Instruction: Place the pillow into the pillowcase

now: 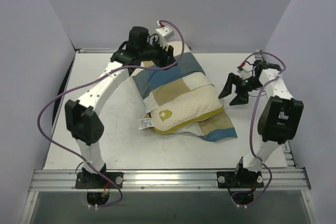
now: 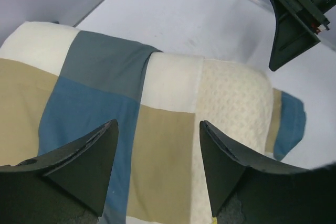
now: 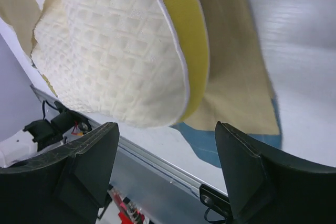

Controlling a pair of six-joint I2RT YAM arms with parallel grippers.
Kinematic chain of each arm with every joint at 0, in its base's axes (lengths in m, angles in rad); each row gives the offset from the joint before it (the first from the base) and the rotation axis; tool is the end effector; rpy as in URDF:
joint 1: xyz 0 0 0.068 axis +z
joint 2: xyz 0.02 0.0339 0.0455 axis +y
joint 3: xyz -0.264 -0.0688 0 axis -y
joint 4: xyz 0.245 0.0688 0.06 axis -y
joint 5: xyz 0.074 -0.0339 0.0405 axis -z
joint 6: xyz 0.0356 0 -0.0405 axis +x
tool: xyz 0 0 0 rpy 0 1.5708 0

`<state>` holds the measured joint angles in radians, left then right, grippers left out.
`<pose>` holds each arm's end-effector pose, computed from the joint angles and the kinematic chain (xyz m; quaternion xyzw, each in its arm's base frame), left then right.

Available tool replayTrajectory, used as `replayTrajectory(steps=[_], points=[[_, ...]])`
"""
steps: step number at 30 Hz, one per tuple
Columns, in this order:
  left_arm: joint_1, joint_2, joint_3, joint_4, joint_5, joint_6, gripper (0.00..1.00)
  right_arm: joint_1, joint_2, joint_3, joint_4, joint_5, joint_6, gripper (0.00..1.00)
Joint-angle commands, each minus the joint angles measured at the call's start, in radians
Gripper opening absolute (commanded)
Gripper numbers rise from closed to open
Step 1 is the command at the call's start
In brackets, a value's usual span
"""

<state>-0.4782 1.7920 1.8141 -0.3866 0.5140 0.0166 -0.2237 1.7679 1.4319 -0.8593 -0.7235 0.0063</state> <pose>0.3645 -0.2086 0.3990 0.3348 0.7369 -0.3293 0.4862 0.3560 -0.0568 0.2546 0.0398 0.9204 0.3267 0.2113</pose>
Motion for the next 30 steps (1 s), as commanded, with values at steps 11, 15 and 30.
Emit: replayTrajectory(steps=[11, 15, 30], points=[[-0.178, 0.430, 0.267, -0.198, -0.048, 0.313, 0.72, 0.176, 0.206, -0.008, 0.100, -0.067, 0.098, 0.09], [-0.215, 0.509, 0.344, -0.190, -0.132, 0.347, 0.72, 0.176, 0.197, -0.019, 0.100, -0.071, 0.096, 0.03], [-0.224, 0.641, 0.510, -0.201, -0.136, 0.382, 0.00, 0.175, 0.194, -0.048, 0.161, -0.114, 0.144, 0.00]])
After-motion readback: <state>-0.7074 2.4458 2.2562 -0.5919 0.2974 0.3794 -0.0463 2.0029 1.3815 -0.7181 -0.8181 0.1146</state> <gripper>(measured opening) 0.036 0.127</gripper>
